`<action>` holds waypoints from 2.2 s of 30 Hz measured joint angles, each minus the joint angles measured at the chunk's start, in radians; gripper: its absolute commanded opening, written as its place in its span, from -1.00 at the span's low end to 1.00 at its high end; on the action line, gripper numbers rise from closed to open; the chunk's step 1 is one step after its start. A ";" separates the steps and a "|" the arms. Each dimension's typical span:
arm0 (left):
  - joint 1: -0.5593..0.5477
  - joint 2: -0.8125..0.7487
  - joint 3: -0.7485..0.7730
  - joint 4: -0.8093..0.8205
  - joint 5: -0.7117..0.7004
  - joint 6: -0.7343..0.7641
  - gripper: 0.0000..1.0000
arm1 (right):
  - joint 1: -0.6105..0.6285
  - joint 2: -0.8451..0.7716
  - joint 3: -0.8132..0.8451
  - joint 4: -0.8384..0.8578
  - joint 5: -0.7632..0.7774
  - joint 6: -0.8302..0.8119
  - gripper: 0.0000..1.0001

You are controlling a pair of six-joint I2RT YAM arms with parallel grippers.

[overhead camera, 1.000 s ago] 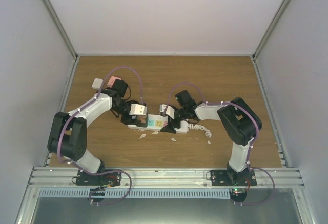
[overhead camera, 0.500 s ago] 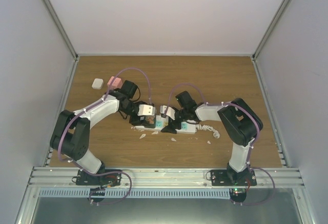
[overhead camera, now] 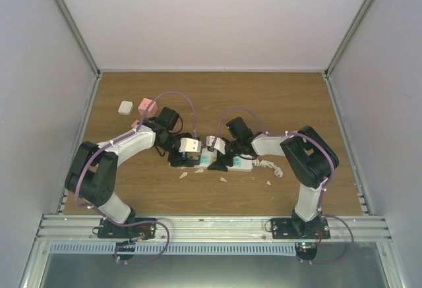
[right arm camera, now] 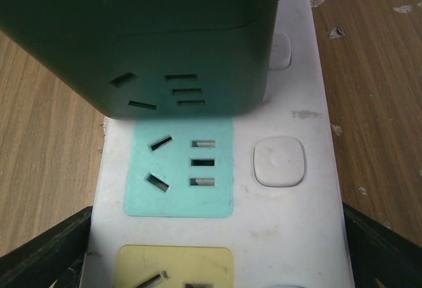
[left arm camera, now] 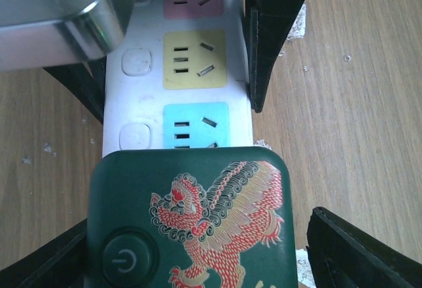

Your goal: Pull the plug off the socket

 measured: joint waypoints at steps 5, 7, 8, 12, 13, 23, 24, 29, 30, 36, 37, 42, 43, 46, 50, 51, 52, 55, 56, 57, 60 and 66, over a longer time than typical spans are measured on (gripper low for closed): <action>-0.005 -0.001 -0.007 0.026 -0.011 -0.015 0.22 | 0.000 -0.001 -0.001 0.000 -0.001 -0.004 0.06; -0.006 -0.005 -0.007 0.031 -0.012 -0.020 0.11 | 0.000 -0.001 -0.001 0.000 -0.002 -0.009 0.03; -0.006 -0.007 -0.007 0.028 -0.011 -0.023 0.04 | 0.000 -0.001 -0.001 0.000 -0.003 -0.011 0.02; -0.006 -0.014 -0.006 0.017 -0.004 -0.039 -0.08 | 0.000 -0.002 -0.001 -0.001 -0.016 -0.016 -0.06; -0.005 -0.014 -0.005 0.013 -0.002 -0.043 -0.10 | 0.000 -0.002 -0.001 -0.003 -0.019 -0.017 -0.09; 0.023 -0.013 0.049 -0.079 0.049 -0.066 -0.25 | 0.000 -0.013 -0.001 0.001 -0.051 -0.019 -0.29; 0.025 -0.013 0.053 -0.085 0.053 -0.066 -0.27 | 0.000 -0.013 -0.001 0.002 -0.054 -0.018 -0.29; 0.027 -0.013 0.053 -0.088 0.057 -0.050 -0.32 | 0.000 -0.013 -0.001 0.004 -0.057 -0.018 -0.34; 0.026 -0.013 0.052 -0.086 0.056 -0.045 -0.33 | 0.000 -0.013 -0.001 0.004 -0.056 -0.018 -0.35; 0.013 -0.045 0.009 -0.043 0.037 -0.019 -0.36 | 0.002 -0.013 -0.001 0.000 -0.053 -0.018 -0.38; 0.008 -0.051 0.001 -0.035 0.030 -0.016 -0.37 | 0.003 -0.013 -0.001 -0.001 -0.053 -0.019 -0.39; -0.011 -0.071 -0.039 0.016 -0.005 -0.011 -0.40 | 0.005 -0.003 0.000 -0.005 -0.040 -0.017 -0.40; -0.013 -0.076 -0.050 0.030 -0.010 -0.011 -0.40 | 0.005 0.000 0.001 -0.005 -0.039 -0.017 -0.40; -0.014 -0.091 -0.072 0.056 -0.017 -0.013 -0.39 | 0.006 0.002 0.003 -0.006 -0.034 -0.015 -0.41; -0.006 -0.092 -0.060 0.039 -0.006 -0.017 -0.38 | 0.006 0.003 0.009 -0.007 -0.035 -0.014 -0.41; 0.000 -0.089 -0.049 0.024 0.002 -0.018 -0.39 | 0.006 0.003 0.010 -0.006 -0.039 -0.013 -0.41; 0.007 -0.083 -0.036 0.008 0.010 -0.017 -0.39 | 0.006 0.003 0.013 -0.006 -0.042 -0.010 -0.42; 0.034 -0.061 0.002 -0.035 0.042 -0.018 -0.39 | 0.006 0.003 0.020 -0.001 -0.046 -0.005 -0.43; 0.041 -0.058 0.008 -0.042 0.053 -0.018 -0.39 | 0.006 0.003 0.022 0.000 -0.045 -0.003 -0.43; 0.046 -0.058 0.011 -0.045 0.062 -0.017 -0.38 | 0.006 0.005 0.023 0.000 -0.044 0.000 -0.43; 0.053 -0.058 0.013 -0.045 0.095 -0.016 -0.39 | 0.006 0.018 0.024 -0.007 -0.026 0.001 -0.44; 0.046 -0.091 0.013 -0.044 0.148 -0.013 -0.39 | 0.006 0.025 0.028 -0.008 -0.019 0.005 -0.43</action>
